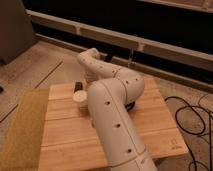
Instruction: Place the pepper in the ceramic bowl
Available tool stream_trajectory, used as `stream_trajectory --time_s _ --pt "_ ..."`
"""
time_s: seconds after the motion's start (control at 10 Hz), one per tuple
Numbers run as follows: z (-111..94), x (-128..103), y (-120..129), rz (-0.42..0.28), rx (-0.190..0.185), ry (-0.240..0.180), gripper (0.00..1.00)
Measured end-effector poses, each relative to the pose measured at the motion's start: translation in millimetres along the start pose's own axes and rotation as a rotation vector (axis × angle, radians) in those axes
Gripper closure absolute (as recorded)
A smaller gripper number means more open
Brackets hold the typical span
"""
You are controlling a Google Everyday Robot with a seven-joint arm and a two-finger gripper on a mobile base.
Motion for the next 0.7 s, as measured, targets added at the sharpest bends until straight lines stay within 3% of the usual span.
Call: stream_trajectory --time_s 0.4,0.7 --pt "20 0 1 -0.031 0.010 0.067 0.35" --pt "27 -2 -4 -0.042 0.008 0.091 0.35"
